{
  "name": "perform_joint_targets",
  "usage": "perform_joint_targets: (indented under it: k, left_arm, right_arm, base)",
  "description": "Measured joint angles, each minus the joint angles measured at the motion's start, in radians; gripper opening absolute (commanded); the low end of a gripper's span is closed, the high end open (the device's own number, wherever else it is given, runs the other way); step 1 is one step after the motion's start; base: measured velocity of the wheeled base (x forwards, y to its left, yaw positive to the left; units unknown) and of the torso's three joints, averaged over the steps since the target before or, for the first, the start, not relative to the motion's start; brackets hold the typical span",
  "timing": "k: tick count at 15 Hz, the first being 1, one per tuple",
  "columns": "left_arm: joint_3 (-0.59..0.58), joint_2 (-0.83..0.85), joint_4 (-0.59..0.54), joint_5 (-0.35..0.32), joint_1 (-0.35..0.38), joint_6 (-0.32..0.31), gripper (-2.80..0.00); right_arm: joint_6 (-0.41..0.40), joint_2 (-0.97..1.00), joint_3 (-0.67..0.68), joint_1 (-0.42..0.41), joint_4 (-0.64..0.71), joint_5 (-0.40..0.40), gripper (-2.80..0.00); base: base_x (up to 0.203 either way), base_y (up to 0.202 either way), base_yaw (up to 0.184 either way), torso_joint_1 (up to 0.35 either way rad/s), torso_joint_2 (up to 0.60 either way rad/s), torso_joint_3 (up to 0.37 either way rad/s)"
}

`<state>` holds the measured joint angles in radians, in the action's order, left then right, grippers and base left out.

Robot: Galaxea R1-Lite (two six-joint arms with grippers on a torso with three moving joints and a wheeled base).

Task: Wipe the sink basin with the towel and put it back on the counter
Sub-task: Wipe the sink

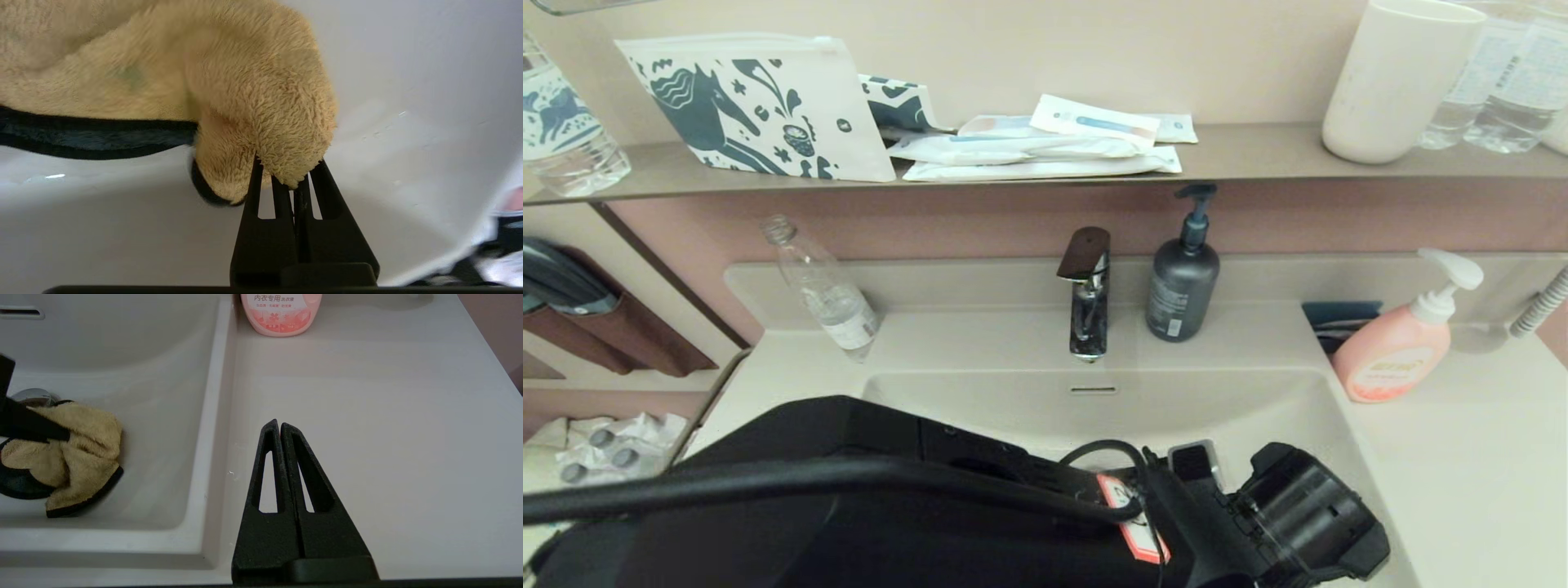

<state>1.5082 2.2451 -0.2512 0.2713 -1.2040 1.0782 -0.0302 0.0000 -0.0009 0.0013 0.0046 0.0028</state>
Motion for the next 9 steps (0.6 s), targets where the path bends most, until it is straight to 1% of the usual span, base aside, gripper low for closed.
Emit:
perform_joint_targets:
  k: [2,5,9]
  left_arm:
    - [-0.047,0.0,0.008,0.005,-0.005,-0.009,-2.8]
    - [-0.115,0.001,0.009,0.059,-0.022,-0.011,-2.8]
    - [-0.22,0.002,0.005,0.084,-0.015,-0.068,-2.8]
  right_arm:
    - [0.0,0.0,0.0,0.0,0.0,0.0,-2.8]
    - [0.0,0.0,0.0,0.0,0.0,0.0,-2.8]
    - [0.0,0.0,0.0,0.0,0.0,0.0,-2.8]
  base:
    - [0.0,0.0,0.0,0.0,0.0,0.0]
    - [0.0,0.0,0.0,0.0,0.0,0.0]
    - [0.0,0.0,0.0,0.0,0.0,0.0]
